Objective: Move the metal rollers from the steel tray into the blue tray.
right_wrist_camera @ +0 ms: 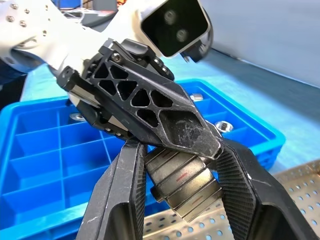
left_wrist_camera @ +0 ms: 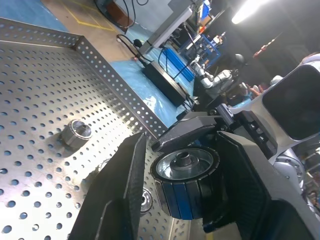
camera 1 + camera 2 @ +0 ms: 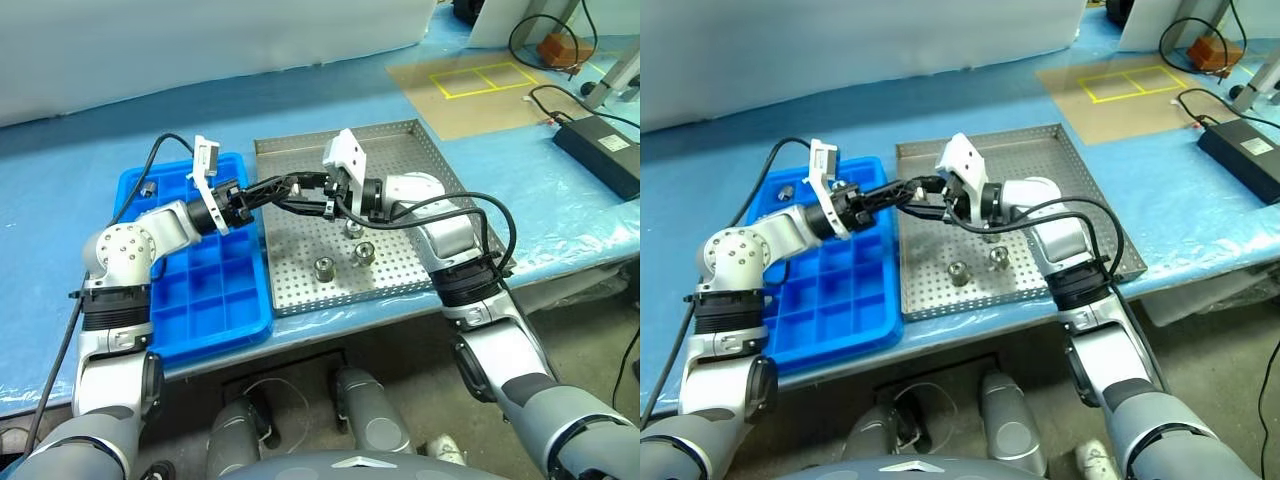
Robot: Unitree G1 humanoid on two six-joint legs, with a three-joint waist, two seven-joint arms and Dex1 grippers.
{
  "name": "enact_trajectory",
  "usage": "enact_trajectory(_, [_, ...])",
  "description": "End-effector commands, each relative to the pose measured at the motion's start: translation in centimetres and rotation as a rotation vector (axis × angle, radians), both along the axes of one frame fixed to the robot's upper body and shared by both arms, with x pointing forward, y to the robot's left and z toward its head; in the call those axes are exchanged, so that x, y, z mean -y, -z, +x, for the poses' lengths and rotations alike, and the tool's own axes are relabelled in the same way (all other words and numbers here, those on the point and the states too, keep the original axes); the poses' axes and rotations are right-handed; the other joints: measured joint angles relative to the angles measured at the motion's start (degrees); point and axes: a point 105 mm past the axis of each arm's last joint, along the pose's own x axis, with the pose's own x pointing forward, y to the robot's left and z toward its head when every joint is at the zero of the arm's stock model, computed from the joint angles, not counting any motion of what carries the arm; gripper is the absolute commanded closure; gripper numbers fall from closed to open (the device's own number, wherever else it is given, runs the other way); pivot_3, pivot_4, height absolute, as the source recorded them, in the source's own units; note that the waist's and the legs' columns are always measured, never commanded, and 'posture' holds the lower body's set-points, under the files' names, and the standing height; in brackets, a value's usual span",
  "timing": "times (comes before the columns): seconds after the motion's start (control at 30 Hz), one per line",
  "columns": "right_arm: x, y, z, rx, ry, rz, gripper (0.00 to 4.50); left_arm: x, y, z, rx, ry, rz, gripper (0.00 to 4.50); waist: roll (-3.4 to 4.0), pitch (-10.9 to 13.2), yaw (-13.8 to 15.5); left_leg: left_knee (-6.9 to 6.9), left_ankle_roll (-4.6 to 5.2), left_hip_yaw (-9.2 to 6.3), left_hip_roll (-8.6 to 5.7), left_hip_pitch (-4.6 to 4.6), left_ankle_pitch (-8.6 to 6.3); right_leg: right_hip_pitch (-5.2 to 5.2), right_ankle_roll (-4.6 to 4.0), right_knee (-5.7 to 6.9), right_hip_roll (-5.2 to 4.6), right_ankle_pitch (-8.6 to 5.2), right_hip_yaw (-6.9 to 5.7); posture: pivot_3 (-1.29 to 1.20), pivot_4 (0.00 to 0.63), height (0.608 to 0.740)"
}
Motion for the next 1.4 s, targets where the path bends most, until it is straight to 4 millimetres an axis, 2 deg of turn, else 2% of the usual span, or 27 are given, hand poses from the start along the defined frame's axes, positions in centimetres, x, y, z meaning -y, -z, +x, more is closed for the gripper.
enact_trajectory(0.03, [-0.5,-2.8,-1.2,0.09,-0.056,0.07,2.84,0.5,-0.3,-0.6,-0.017,0.039,-0.019,2.2,0.0,0.0,0.0,0.0,0.0,0.0,-0.01,0.0,0.0,0.01,0.0,0.0,0.0,0.0,0.0,-0.68,0.15,0.74])
enact_trajectory(0.33, [-1.1,-3.4,-1.5,0.174,-0.077,0.064,2.84,1.6,-0.4,-1.7,-0.105,0.139,-0.096,2.2,0.0,0.0,0.0,0.0,0.0,0.0,-0.01,-0.03,0.0,-0.01,0.0,-0.03,0.0,0.0,0.0,-0.68,0.15,0.74])
enact_trajectory(0.63, [-1.4,-3.6,-1.4,0.177,-0.079,0.073,2.84,1.9,1.1,-2.5,-0.145,0.173,0.002,2.2,0.0,0.0,0.0,0.01,-0.02,0.0,-0.01,-0.02,-0.01,0.0,0.0,-0.03,0.0,0.0,0.0,-0.68,0.15,0.74])
enact_trajectory(0.73, [-1.4,-3.5,-1.3,0.173,-0.076,0.076,2.84,1.8,1.2,-2.6,-0.135,0.164,0.014,2.75,0.0,0.0,0.0,0.0,0.0,0.0,-0.01,-0.02,0.0,0.0,0.01,-0.04,0.0,0.0,0.0,-0.68,0.15,0.74])
enact_trajectory(0.97, [-1.5,-3.8,-1.0,0.184,-0.057,0.085,2.84,1.8,1.7,-2.5,-0.141,0.162,0.047,2.78,0.0,0.0,0.0,0.0,0.0,0.0,-0.01,-0.02,0.0,0.0,0.01,-0.03,0.0,0.0,0.0,-0.68,0.15,0.74])
enact_trajectory(1.1, [-1.7,-5.3,0.4,0.302,0.053,0.121,2.84,1.8,1.8,-2.7,-0.139,0.171,0.052,2.78,0.0,0.0,-0.1,0.0,-0.02,0.0,0.0,-0.02,-0.01,-0.01,0.01,-0.03,0.0,0.0,0.0,-0.68,0.15,0.74])
enact_trajectory(1.2, [-1.8,-5.7,0.4,0.275,0.04,0.153,2.84,1.8,1.8,-2.6,-0.139,0.173,0.052,2.78,0.0,0.0,-0.1,0.0,-0.02,0.0,0.0,-0.02,-0.01,-0.02,0.01,-0.03,0.0,0.0,0.0,-0.68,0.15,0.74])
enact_trajectory(1.4, [-1.5,-6.2,1.2,0.213,0.081,0.175,0.83,1.8,1.9,-2.5,-0.137,0.169,0.05,2.78,0.0,0.0,0.0,0.0,0.0,0.0,-0.01,-0.05,-0.01,-0.01,0.0,-0.04,-0.01,0.0,0.0,-0.68,0.15,0.74])
